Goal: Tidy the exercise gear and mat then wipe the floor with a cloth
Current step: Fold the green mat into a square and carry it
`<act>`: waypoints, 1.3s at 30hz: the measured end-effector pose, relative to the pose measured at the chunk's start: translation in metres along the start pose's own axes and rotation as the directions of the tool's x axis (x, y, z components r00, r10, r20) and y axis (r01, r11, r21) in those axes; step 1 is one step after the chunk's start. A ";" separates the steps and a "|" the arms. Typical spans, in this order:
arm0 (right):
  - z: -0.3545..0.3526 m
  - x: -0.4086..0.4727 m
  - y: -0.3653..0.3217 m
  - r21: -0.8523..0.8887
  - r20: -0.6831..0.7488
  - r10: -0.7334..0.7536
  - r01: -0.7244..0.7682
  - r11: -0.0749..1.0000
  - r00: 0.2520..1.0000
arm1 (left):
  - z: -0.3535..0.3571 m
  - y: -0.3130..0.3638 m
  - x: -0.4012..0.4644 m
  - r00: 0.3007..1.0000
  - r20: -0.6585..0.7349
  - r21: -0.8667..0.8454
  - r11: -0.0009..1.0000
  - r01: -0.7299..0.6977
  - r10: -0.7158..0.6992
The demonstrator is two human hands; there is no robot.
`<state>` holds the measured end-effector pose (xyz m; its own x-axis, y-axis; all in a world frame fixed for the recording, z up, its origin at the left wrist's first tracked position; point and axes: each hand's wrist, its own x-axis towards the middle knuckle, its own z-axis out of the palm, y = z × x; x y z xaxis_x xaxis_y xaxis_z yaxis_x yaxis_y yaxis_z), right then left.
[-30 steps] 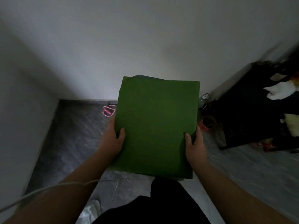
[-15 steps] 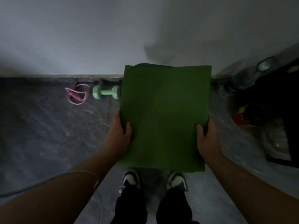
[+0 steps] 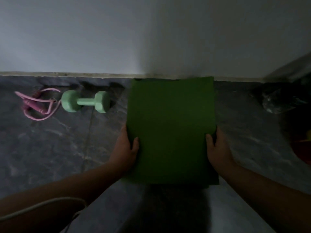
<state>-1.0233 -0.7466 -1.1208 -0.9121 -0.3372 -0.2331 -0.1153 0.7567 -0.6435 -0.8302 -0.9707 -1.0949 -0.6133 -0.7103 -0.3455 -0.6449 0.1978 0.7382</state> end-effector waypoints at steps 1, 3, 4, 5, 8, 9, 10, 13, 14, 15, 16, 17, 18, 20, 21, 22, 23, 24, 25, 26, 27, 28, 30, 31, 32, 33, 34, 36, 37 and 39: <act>0.003 0.002 -0.002 -0.001 -0.004 -0.008 0.008 1.000 1.000 | 0.003 -0.004 0.008 1.000 -0.008 0.022 1.000 -0.005 0.005; 0.007 0.006 -0.004 -0.003 -0.023 -0.024 0.024 1.000 0.999 | 0.006 -0.009 0.019 1.000 -0.017 0.041 0.999 -0.011 0.012; 0.008 0.007 -0.004 -0.017 -0.034 -0.015 0.014 1.000 0.999 | 0.006 -0.010 0.022 1.000 -0.009 0.047 0.999 -0.004 0.004; 0.009 0.006 -0.004 -0.028 -0.037 0.000 -0.001 1.000 0.999 | 0.006 -0.010 0.024 1.000 0.004 0.054 0.999 0.006 -0.006; 0.011 0.008 -0.008 -0.056 -0.047 0.053 -0.056 0.997 0.997 | 0.008 -0.012 0.026 1.000 0.015 0.075 0.997 0.005 -0.006; 0.014 0.009 -0.010 -0.091 -0.060 0.059 -0.064 0.994 0.996 | 0.011 -0.013 0.029 0.999 0.019 0.091 0.995 0.030 -0.031; 0.018 0.010 -0.011 -0.157 -0.091 0.061 -0.075 0.985 0.994 | 0.014 -0.015 0.032 0.997 0.021 0.141 0.988 0.068 -0.072; 0.030 0.016 -0.013 -0.373 -0.077 0.080 -0.104 0.922 0.994 | 0.018 -0.009 0.038 0.995 -0.003 0.458 0.884 0.094 -0.103; 0.025 0.019 -0.019 -0.430 -0.053 0.071 -0.087 0.899 0.996 | 0.016 -0.006 0.040 0.998 -0.007 0.498 0.865 0.059 -0.064; 0.019 0.023 -0.026 -0.461 -0.031 0.050 -0.058 0.886 0.998 | 0.013 -0.002 0.041 1.000 0.003 0.506 0.863 0.005 -0.008; 0.012 0.027 -0.032 -0.475 0.005 0.004 -0.001 0.880 1.000 | 0.008 0.002 0.044 0.997 0.018 0.509 0.858 -0.069 0.070; 0.003 0.031 -0.038 -0.476 0.049 -0.083 0.096 0.874 0.995 | 0.004 0.007 0.046 0.987 0.040 0.523 0.838 -0.156 0.158; -0.003 0.036 -0.045 -0.488 0.092 -0.209 0.227 0.843 0.974 | -0.001 0.012 0.049 0.970 0.065 0.537 0.810 -0.233 0.236; -0.009 0.048 -0.064 -0.510 0.192 -0.411 0.448 0.734 0.891 | -0.009 0.029 0.062 0.934 0.105 0.555 0.760 -0.339 0.340; -0.006 0.056 -0.071 -0.524 0.222 -0.449 0.495 0.694 0.865 | -0.011 0.038 0.072 0.918 0.115 0.567 0.734 -0.374 0.379; -0.003 0.064 -0.077 -0.541 0.233 -0.463 0.510 0.669 0.855 | -0.011 0.046 0.085 0.903 0.125 0.590 0.701 -0.401 0.412; 0.002 0.072 -0.082 -0.563 0.236 -0.458 0.505 0.654 0.857 | -0.009 0.053 0.097 0.893 0.143 0.621 0.663 -0.417 0.428; 0.007 0.081 -0.084 -0.582 0.251 -0.433 0.492 0.647 0.866 | -0.005 0.057 0.109 0.893 0.168 0.651 0.632 -0.419 0.418; 0.011 0.089 -0.083 -0.594 0.278 -0.388 0.475 0.649 0.879 | 0.001 0.058 0.120 0.900 0.196 0.676 0.611 -0.412 0.390; 0.016 0.097 -0.080 -0.598 0.315 -0.344 0.466 0.652 0.885 | 0.008 0.056 0.128 0.910 0.219 0.696 0.597 -0.399 0.352; 0.021 0.103 -0.074 -0.601 0.351 -0.309 0.466 0.650 0.884 | 0.016 0.052 0.133 0.917 0.238 0.710 0.587 -0.389 0.320; 0.027 0.107 -0.068 -0.603 0.381 -0.289 0.473 0.642 0.878 | 0.023 0.047 0.135 0.921 0.249 0.717 0.582 -0.382 0.298; 0.036 0.111 -0.060 -0.620 0.410 -0.269 0.483 0.618 0.871 | 0.032 0.034 0.139 0.928 0.261 0.713 0.594 -0.372 0.268; 0.039 0.112 -0.059 -0.631 0.407 -0.261 0.476 0.613 0.875 | 0.033 0.030 0.140 0.929 0.264 0.706 0.604 -0.370 0.261; 0.041 0.112 -0.058 -0.639 0.397 -0.254 0.465 0.612 0.882 | 0.033 0.027 0.142 0.929 0.263 0.703 0.608 -0.368 0.259; 0.043 0.113 -0.058 -0.642 0.392 -0.251 0.459 0.615 0.885 | 0.032 0.026 0.143 0.929 0.263 0.706 0.605 -0.369 0.260; 0.043 0.113 -0.059 -0.639 0.393 -0.249 0.458 0.618 0.885 | 0.031 0.027 0.145 0.928 0.268 0.708 0.600 -0.372 0.259; 0.042 0.113 -0.060 -0.637 0.403 -0.244 0.462 0.617 0.882 | 0.029 0.030 0.145 0.930 0.280 0.717 0.592 -0.368 0.239; 0.041 0.113 -0.060 -0.639 0.404 -0.247 0.465 0.613 0.881 | 0.028 0.033 0.145 0.932 0.283 0.724 0.587 -0.363 0.227; 0.037 0.112 -0.064 -0.633 0.420 -0.241 0.472 0.613 0.875 | 0.024 0.039 0.143 0.933 0.301 0.715 0.601 -0.357 0.196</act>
<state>-1.1034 -0.8536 -1.1322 -0.6052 -0.7124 -0.3552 -0.7506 0.6593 -0.0435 -0.9540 -1.0482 -1.1289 -0.8362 -0.4204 -0.3522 -0.4945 0.8557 0.1527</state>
